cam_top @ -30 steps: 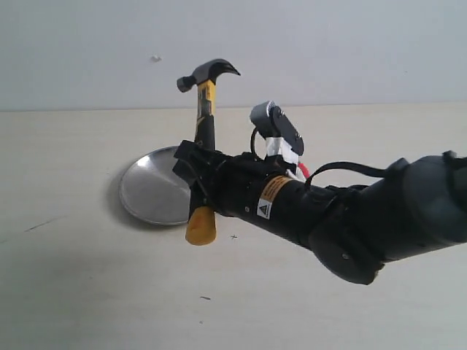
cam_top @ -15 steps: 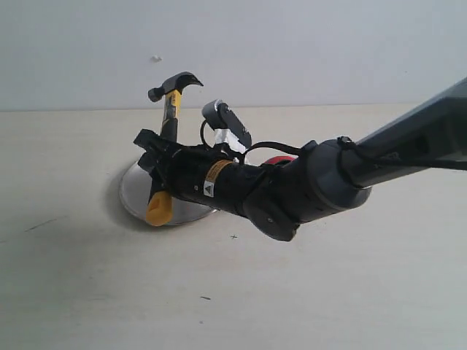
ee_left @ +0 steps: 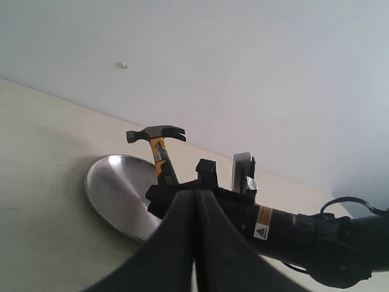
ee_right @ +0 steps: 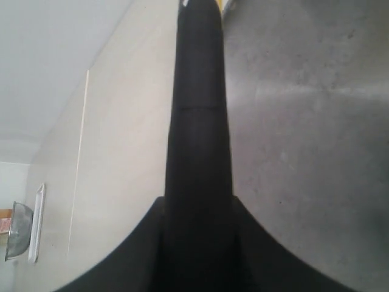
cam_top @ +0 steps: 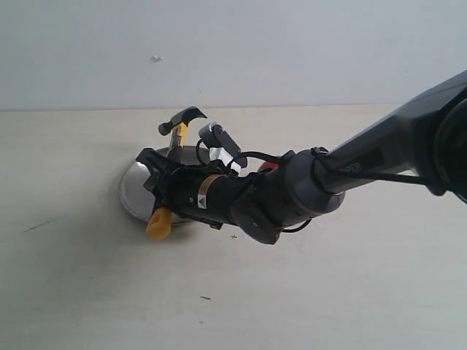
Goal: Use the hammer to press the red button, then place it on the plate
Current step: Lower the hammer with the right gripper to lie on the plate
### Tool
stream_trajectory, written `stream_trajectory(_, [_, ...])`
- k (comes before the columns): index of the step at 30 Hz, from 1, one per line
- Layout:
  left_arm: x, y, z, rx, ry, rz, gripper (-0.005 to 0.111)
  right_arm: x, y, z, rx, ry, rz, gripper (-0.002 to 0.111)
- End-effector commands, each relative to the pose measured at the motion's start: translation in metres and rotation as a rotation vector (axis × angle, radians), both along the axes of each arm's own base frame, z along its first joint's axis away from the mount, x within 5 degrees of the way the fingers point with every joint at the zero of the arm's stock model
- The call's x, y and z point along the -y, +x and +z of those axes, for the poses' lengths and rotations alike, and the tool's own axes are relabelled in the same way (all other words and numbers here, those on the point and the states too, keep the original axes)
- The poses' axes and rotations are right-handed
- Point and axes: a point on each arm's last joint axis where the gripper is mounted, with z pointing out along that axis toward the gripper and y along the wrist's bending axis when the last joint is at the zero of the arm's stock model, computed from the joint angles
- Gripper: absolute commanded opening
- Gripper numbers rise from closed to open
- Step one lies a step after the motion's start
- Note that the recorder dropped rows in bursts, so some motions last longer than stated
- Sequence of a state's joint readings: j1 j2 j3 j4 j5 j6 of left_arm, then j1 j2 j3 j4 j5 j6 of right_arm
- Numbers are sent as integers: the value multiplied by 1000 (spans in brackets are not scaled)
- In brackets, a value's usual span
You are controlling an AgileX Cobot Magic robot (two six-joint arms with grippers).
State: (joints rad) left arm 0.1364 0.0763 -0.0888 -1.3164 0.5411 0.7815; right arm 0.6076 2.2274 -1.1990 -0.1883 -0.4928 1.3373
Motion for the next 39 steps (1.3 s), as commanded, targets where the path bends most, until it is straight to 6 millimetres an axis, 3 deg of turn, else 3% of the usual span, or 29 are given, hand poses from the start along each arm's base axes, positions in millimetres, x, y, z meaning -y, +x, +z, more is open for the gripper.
stream_trajectory(1, [0, 0, -1, 3, 2, 2, 0, -3, 7, 11, 78, 56, -5, 0])
stream_trajectory(8, [0, 0, -1, 3, 2, 2, 0, -3, 9, -5, 36, 31, -16, 0])
stream_trajectory(16, [0, 0, -1, 3, 2, 2, 0, -16, 23, 6, 20, 17, 19, 1])
stream_trajectory(39, [0, 0, -1, 3, 2, 2, 0, -13, 20, -3, -80, -43, 2, 47])
